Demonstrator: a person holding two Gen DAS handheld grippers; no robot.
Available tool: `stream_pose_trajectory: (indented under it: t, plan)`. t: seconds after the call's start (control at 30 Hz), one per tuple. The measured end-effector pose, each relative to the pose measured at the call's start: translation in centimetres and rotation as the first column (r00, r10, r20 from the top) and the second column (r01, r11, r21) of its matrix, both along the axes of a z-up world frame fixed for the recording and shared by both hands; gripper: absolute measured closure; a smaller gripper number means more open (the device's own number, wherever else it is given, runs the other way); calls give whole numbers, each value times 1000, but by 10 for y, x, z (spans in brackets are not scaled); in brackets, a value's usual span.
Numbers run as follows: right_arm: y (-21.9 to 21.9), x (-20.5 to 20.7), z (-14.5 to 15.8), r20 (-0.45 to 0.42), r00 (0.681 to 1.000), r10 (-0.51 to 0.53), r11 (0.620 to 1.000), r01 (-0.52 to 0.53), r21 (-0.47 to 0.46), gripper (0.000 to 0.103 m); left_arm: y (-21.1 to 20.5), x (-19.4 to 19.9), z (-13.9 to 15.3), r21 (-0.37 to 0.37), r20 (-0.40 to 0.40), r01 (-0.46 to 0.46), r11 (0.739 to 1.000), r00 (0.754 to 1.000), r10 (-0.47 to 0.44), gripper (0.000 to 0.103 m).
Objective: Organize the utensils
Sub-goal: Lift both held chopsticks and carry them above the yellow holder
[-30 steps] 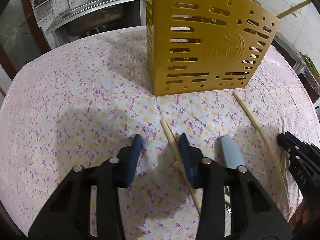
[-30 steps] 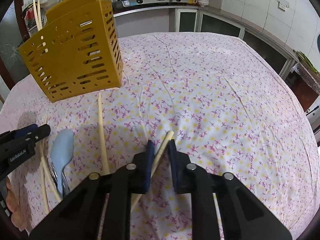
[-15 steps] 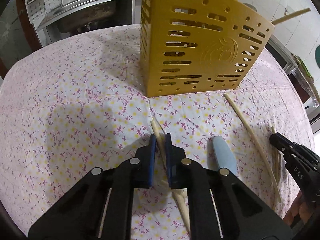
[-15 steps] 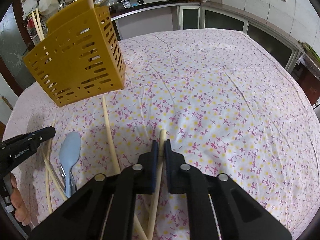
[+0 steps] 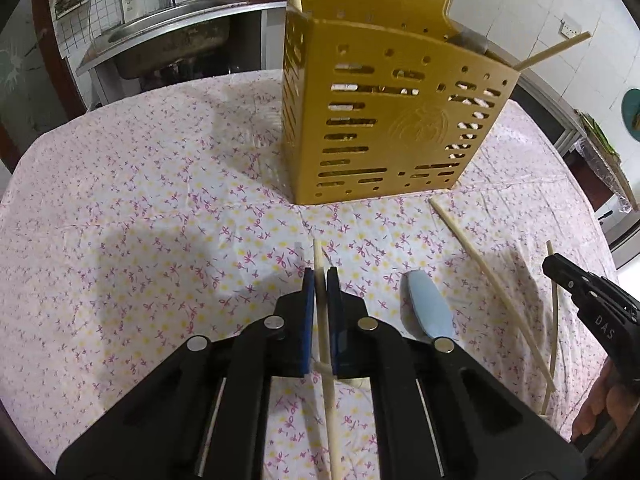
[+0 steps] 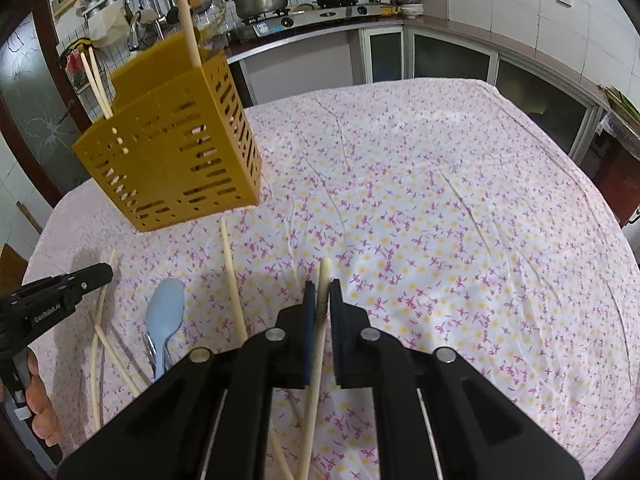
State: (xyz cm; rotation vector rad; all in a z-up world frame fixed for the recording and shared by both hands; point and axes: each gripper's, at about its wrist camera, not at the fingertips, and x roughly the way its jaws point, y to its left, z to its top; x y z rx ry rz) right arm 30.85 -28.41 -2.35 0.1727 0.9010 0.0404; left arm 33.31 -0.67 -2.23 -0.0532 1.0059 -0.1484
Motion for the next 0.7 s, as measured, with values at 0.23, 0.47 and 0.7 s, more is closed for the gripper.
stream_pose_trajectory:
  t: [0.23, 0.47, 0.7]
  plan:
    - [-4, -14, 11, 31, 999, 9, 1000, -8, -2, 96, -1, -12, 20, -8, 38, 12, 1000, 999, -12, 99]
    - [-5, -20, 25, 77, 997, 15, 1000, -15, -4, 96, -2, -29, 52, -3, 122, 21, 1000, 992, -21, 99]
    - [-1, -33, 55, 157, 987, 24, 1000, -23, -9, 97, 3, -41, 81, -25, 187, 26, 999, 982, -21, 99]
